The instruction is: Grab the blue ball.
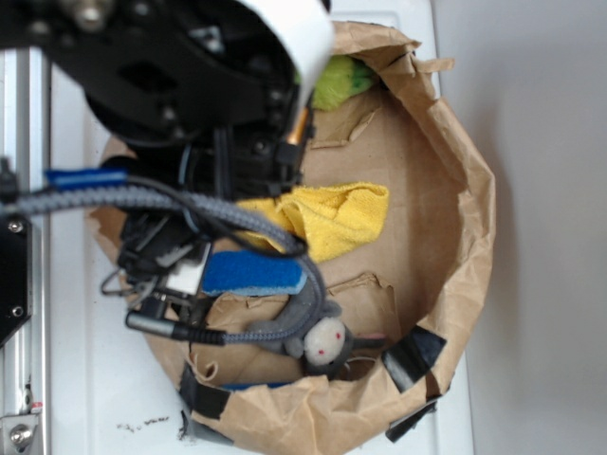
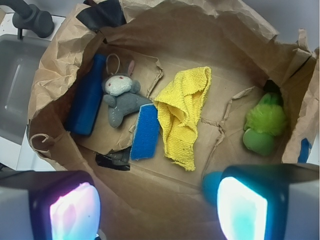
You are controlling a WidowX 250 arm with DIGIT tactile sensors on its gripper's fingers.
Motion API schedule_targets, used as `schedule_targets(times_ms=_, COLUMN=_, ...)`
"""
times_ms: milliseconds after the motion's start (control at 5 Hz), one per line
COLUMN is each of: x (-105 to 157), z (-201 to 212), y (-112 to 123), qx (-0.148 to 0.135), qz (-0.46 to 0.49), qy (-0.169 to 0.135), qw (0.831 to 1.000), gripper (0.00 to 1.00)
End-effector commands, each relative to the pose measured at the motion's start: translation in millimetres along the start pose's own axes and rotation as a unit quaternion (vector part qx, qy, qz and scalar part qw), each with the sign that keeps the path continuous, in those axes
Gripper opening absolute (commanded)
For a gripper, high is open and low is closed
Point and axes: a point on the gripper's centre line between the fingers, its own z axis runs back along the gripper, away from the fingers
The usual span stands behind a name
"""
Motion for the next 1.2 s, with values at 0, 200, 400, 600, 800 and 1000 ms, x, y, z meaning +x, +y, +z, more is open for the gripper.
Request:
schedule_targets(times_ms=0, x=3, z=-18, y=15, qx=0.005, qz=0.005, qy=-0.001, qw=1.0, gripper=1.0)
schedule_targets(times_ms=200, x=9, z=-34, y=26, qx=-0.004, qz=-0.004, qy=-0.003, qw=1.0, gripper=1.0)
schedule_targets(times_ms=400, x=12, z=-59, y=34, qx=0.016, qz=-0.009, qy=0.01, qw=1.0, gripper=1.0)
schedule_targets(times_ms=600, x=0, z=-67, y=32, qx=0.027, qz=-0.033, qy=0.0, qw=0.999, gripper=1.0)
schedule_targets(times_ms=800, x=-11, z=-82, y=39, qx=0.042, qz=-0.043, qy=-0.003, qw=0.998, gripper=1.0)
schedule_targets(times_ms=1000, x=-21, z=-88, y=41, qx=0.055, qz=-0.054, qy=-0.003, qw=0.997, gripper=1.0)
